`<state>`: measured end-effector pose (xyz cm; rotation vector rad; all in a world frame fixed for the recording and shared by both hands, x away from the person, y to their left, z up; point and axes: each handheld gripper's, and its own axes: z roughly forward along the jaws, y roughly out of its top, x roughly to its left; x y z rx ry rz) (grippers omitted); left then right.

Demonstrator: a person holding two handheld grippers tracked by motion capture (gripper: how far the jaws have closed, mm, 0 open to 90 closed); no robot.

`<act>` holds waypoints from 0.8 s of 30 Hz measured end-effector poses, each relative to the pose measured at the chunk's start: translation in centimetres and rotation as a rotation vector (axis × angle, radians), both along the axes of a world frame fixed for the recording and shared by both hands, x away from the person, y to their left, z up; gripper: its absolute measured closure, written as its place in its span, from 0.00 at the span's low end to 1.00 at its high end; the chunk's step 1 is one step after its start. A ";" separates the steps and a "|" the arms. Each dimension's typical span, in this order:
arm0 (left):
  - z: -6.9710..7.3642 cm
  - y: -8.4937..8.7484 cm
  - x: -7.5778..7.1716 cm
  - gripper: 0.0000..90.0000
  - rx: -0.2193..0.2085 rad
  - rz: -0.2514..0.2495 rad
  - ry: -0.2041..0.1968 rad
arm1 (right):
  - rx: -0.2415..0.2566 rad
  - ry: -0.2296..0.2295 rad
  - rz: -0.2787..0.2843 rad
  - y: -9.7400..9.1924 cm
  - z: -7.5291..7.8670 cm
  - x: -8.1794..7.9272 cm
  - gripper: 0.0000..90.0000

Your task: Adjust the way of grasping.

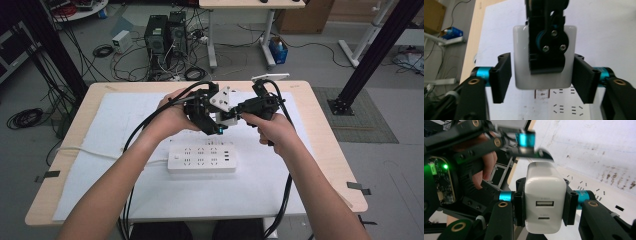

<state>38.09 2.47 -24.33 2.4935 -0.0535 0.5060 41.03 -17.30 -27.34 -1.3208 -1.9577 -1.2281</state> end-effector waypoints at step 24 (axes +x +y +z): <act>1.5 11.9 1.5 0.26 0.027 0.373 0.208 | -0.356 -0.209 -0.156 -7.1 2.6 -0.4 0.69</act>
